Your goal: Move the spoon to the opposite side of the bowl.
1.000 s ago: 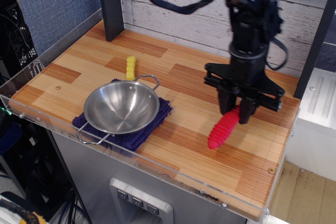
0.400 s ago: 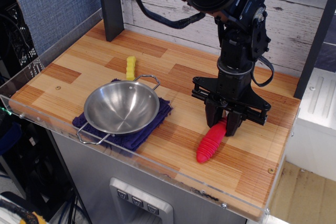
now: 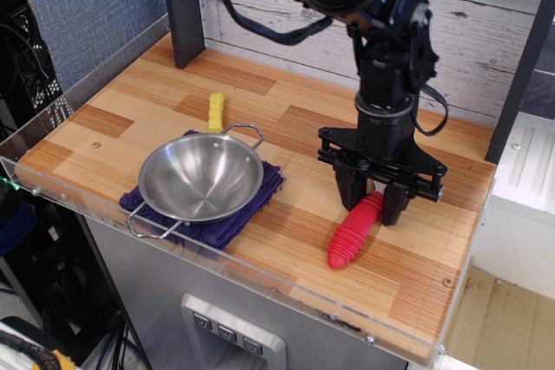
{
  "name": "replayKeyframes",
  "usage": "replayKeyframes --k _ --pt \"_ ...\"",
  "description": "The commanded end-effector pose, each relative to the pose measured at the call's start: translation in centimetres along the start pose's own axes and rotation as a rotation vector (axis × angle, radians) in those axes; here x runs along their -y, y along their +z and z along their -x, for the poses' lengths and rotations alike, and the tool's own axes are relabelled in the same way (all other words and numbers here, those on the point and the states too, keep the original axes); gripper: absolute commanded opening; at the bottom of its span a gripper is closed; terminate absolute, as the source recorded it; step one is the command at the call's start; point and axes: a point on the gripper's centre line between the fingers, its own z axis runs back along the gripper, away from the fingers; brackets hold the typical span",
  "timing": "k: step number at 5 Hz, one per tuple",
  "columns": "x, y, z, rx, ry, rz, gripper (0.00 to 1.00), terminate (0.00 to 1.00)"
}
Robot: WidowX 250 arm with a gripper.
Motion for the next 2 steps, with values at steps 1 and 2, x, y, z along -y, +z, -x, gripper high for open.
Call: replayKeyframes --k 1,2 --pt "-1.7 9.8 -0.4 0.165 0.068 0.002 1.00 0.00" --pt "-2.2 14.1 0.1 0.207 0.099 -0.016 1.00 0.00"
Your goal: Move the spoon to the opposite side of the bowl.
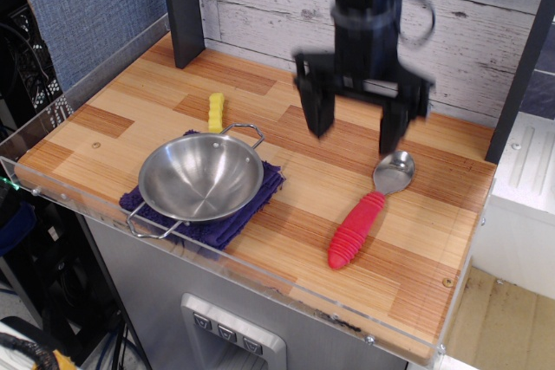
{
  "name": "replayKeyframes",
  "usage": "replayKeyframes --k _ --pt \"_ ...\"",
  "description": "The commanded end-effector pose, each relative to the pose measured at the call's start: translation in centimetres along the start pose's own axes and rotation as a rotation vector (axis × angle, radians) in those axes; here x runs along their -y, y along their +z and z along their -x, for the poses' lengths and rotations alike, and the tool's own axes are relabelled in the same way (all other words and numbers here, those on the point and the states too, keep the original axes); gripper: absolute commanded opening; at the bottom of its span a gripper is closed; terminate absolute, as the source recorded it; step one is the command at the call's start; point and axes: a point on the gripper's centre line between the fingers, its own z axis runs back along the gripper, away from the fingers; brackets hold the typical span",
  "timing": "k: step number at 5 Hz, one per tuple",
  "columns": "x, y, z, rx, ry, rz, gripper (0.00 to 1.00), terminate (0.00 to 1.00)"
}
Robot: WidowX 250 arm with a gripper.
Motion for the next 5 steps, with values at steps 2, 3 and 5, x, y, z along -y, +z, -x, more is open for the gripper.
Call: replayKeyframes --k 2,3,5 --pt "-1.0 8.8 0.4 0.111 -0.019 0.010 1.00 0.00" --pt "-1.6 9.3 0.2 0.059 -0.078 -0.005 1.00 0.00" --pt "-1.6 9.3 0.2 0.059 -0.078 -0.005 1.00 1.00"
